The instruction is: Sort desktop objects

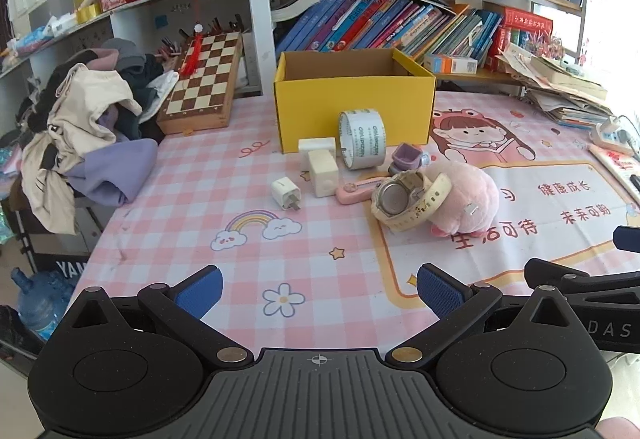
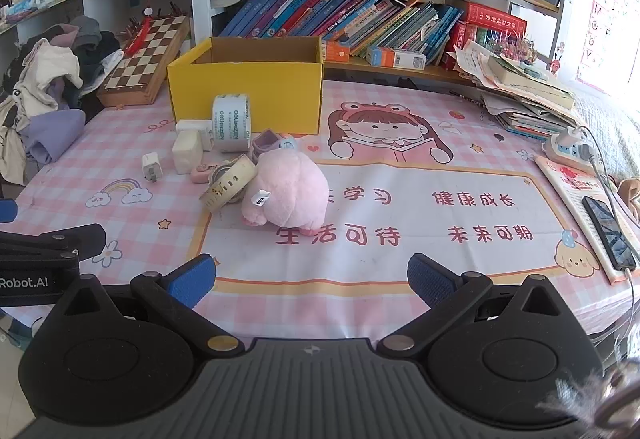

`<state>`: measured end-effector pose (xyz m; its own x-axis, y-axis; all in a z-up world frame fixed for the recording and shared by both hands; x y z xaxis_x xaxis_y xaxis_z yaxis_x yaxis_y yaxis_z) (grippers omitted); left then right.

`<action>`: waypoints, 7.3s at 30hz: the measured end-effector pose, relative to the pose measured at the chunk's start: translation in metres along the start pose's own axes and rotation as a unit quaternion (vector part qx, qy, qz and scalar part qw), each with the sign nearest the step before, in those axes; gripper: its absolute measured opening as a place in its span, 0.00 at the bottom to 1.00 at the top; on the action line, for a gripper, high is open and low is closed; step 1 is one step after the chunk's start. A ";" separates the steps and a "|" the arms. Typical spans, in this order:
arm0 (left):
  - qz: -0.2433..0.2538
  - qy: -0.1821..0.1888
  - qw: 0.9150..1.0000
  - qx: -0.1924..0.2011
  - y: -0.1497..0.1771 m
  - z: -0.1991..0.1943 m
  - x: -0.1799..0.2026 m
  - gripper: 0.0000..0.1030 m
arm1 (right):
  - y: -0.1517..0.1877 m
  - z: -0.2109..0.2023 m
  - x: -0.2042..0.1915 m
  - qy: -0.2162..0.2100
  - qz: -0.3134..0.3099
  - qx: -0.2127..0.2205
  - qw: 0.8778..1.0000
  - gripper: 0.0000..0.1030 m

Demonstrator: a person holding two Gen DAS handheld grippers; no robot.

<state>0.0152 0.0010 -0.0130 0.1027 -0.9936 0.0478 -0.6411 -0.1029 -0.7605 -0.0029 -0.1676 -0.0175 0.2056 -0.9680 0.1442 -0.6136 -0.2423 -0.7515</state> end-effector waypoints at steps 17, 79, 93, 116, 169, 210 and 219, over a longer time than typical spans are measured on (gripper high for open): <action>-0.010 0.005 1.000 -0.016 0.001 0.003 0.000 1.00 | 0.000 -0.002 -0.003 0.004 0.000 0.001 1.000 1.00; -0.011 0.003 1.000 -0.016 0.000 0.005 -0.005 1.00 | -0.001 0.001 -0.004 -0.003 -0.006 0.000 1.000 1.00; -0.022 0.003 1.000 -0.014 -0.001 0.008 -0.009 1.00 | -0.005 0.003 -0.008 -0.019 -0.016 0.003 1.000 1.00; -0.045 0.012 0.999 -0.028 -0.017 0.046 -0.008 1.00 | -0.041 0.057 0.004 -0.053 -0.031 -0.013 0.998 0.87; 0.104 0.050 0.992 -0.049 -0.034 0.122 0.070 0.18 | -0.077 0.164 0.033 -0.169 -0.058 -0.094 0.979 0.65; -0.008 0.042 0.999 -0.025 -0.040 0.091 0.006 0.01 | -0.070 0.120 0.021 -0.143 -0.031 -0.071 0.987 0.57; -0.011 0.049 0.999 -0.001 -0.043 0.066 -0.006 0.01 | -0.070 0.101 0.007 -0.150 -0.034 -0.053 0.987 0.57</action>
<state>0.0926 0.0147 -0.0232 0.0414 -0.9910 0.1276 -0.6404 -0.1243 -0.7579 0.1188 -0.1504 -0.0289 0.4549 -0.8904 -0.0170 -0.6637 -0.3262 -0.6731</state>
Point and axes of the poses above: each gripper's, at about its wrist camera, not at the fingertips, and z roughly the way its jaws point, x to its right, y to its underside, the point moved 2 cm from there along z, roughly the way its jaws point, and after that the axes turned 9 degrees about -z, right-handed, at the moved point
